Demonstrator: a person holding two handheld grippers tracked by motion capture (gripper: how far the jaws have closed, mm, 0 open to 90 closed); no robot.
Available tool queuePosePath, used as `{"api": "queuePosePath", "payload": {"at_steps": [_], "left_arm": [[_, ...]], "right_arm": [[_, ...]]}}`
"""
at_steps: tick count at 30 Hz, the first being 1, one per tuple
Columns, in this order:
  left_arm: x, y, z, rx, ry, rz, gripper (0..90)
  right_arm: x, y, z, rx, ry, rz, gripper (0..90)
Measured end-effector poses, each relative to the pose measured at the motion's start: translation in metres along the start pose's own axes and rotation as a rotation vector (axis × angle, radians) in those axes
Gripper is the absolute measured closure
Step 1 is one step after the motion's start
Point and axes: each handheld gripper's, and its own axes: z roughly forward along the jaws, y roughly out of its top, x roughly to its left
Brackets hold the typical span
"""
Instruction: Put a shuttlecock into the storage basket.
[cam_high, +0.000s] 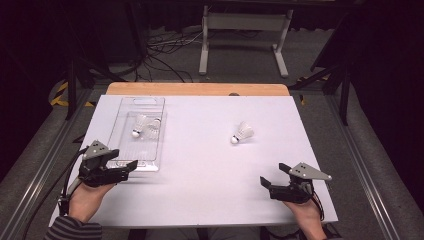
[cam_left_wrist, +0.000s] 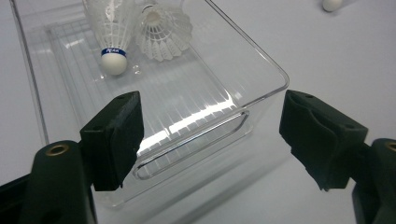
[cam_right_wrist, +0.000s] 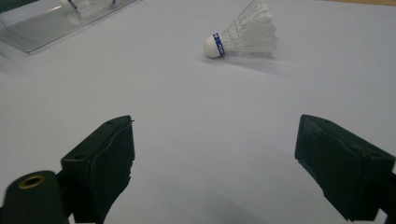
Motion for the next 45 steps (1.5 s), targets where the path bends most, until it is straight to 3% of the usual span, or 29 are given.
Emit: {"api": "queuePosePath", "payload": {"at_steps": [19,30,45], "left_arm": [[-0.010,-0.009,-0.001,-0.028,-0.036,0.017,23.0],[-0.024,-0.012,0.004,-0.044,-0.068,0.038,22.4],[-0.045,-0.015,0.019,-0.048,-0.146,0.062,22.4]], "right_arm": [[0.000,0.000,0.000,0.000,0.000,0.002,12.7],[-0.001,0.000,-0.001,-0.004,0.001,0.006,12.7],[-0.001,0.000,-0.001,-0.005,-0.001,0.007,12.7]]}}
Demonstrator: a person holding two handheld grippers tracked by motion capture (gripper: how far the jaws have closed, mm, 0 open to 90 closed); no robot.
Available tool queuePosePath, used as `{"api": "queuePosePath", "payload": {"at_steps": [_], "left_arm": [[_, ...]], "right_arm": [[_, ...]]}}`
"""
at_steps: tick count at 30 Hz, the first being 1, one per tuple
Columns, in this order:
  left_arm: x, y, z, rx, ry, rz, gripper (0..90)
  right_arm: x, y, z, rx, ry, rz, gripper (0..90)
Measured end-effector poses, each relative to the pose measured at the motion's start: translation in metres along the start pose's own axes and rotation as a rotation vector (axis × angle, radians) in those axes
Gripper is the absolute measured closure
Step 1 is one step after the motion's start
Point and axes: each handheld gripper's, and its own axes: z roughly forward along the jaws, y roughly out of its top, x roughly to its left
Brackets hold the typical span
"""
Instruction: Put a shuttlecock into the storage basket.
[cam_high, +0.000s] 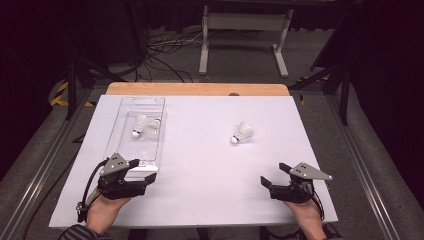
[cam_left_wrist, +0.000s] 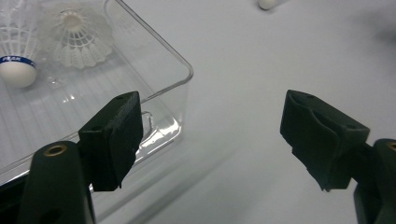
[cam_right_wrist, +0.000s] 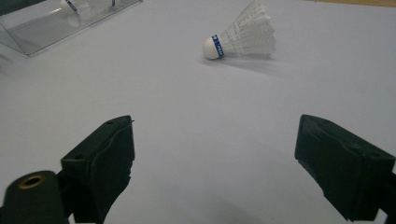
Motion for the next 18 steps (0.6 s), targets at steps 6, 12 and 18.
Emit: {"api": "queuePosePath", "payload": {"at_steps": [6,12,18], "left_arm": [[-0.006,-0.003,0.006,-0.013,-0.018,0.021,22.6],[-0.008,-0.005,0.009,-0.030,-0.035,0.023,22.5],[-0.012,-0.008,0.014,-0.038,-0.057,0.027,22.3]], "right_arm": [[-0.001,0.000,0.000,-0.001,-0.003,0.000,12.7],[-0.001,0.000,0.001,0.002,-0.005,0.007,12.7],[-0.002,0.000,0.000,-0.005,-0.012,0.019,12.6]]}}
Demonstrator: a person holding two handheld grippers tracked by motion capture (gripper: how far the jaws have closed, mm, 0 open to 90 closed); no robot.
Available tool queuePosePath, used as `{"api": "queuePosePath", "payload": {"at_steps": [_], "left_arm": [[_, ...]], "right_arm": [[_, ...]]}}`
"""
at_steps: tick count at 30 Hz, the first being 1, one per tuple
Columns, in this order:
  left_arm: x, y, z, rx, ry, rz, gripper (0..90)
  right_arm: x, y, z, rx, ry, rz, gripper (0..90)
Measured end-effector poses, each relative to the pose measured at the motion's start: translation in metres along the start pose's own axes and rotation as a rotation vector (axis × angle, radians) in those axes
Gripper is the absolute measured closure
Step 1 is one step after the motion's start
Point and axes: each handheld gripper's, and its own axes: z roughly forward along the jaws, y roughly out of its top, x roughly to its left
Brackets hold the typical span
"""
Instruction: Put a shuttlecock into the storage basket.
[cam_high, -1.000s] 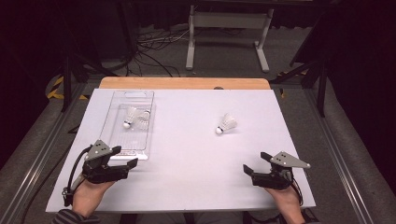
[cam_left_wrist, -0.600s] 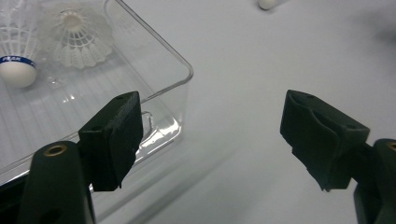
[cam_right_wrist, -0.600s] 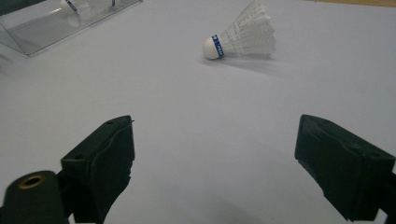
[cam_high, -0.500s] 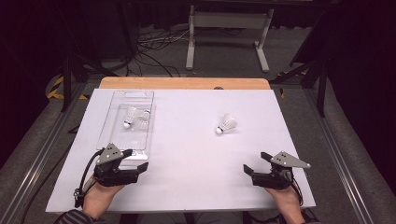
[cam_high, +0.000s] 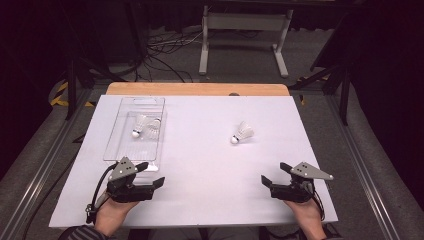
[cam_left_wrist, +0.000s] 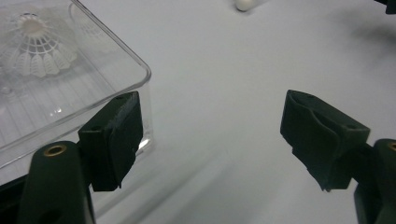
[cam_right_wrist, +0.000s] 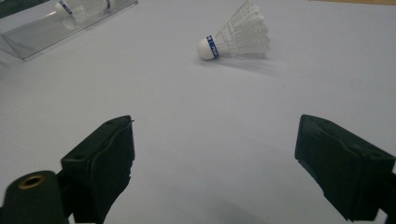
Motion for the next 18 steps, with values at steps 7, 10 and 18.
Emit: {"api": "queuePosePath", "payload": {"at_steps": [7,10,18], "left_arm": [[-0.0015,-0.0038,0.0023,-0.001,-0.009,0.023,22.3],[-0.0030,-0.0054,0.0033,0.005,-0.013,0.020,22.3],[-0.0049,-0.0060,0.0039,0.013,-0.004,0.044,22.2]], "right_arm": [[-0.0006,0.0003,0.0010,0.005,-0.009,0.006,12.5],[-0.0003,0.0003,0.0012,0.006,-0.011,0.006,12.5],[0.0005,0.0010,0.0007,0.002,-0.009,-0.002,12.5]]}}
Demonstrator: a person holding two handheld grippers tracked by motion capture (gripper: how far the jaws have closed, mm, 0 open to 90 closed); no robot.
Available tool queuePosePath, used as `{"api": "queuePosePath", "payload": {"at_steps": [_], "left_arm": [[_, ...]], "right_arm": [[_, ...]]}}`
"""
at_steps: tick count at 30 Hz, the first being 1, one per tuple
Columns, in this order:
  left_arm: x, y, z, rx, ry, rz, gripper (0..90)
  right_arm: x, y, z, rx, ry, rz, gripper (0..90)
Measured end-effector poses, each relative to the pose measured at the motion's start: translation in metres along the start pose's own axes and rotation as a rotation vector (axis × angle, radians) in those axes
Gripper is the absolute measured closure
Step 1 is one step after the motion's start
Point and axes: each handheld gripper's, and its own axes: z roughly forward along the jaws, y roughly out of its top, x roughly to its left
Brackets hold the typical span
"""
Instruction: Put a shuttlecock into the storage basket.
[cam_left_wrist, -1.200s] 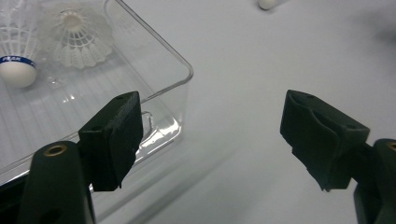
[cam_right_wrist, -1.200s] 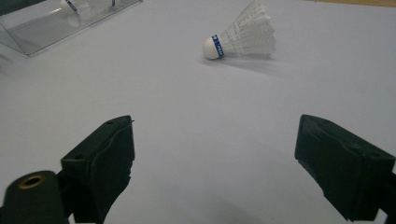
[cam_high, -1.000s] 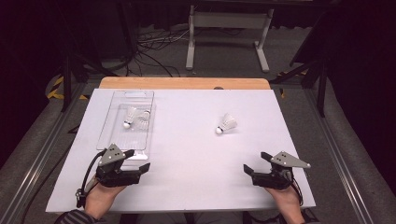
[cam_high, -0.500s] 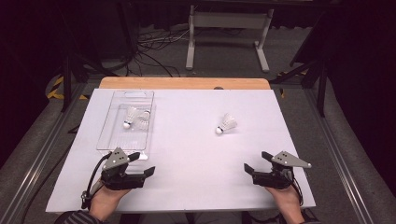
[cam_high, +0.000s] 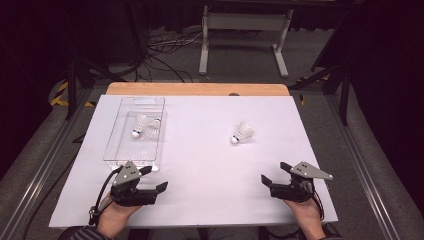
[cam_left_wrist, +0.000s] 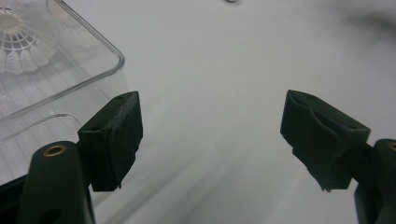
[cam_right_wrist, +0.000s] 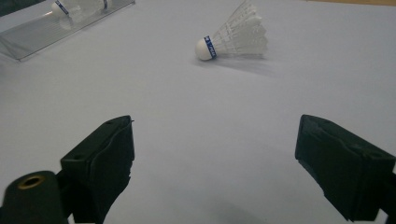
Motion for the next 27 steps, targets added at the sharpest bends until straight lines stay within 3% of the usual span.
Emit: {"api": "queuePosePath", "payload": {"at_steps": [4,8,12,20,27], "left_arm": [[0.001,0.000,0.000,-0.009,-0.006,-0.022,22.2],[0.001,0.000,0.000,0.011,-0.014,-0.007,22.2],[0.001,0.000,-0.002,-0.001,-0.011,0.003,22.2],[0.002,0.000,-0.003,-0.009,-0.008,-0.008,22.2],[0.003,0.000,-0.005,-0.019,0.001,-0.014,22.4]], "right_arm": [[-0.001,0.000,-0.002,-0.007,0.000,0.000,12.5],[-0.001,0.001,-0.001,-0.010,-0.001,-0.001,12.4],[0.000,0.003,-0.001,-0.016,0.003,-0.011,12.1],[0.004,0.010,-0.004,-0.027,0.006,-0.044,10.9],[0.009,0.019,0.004,-0.051,0.013,-0.063,11.1]]}}
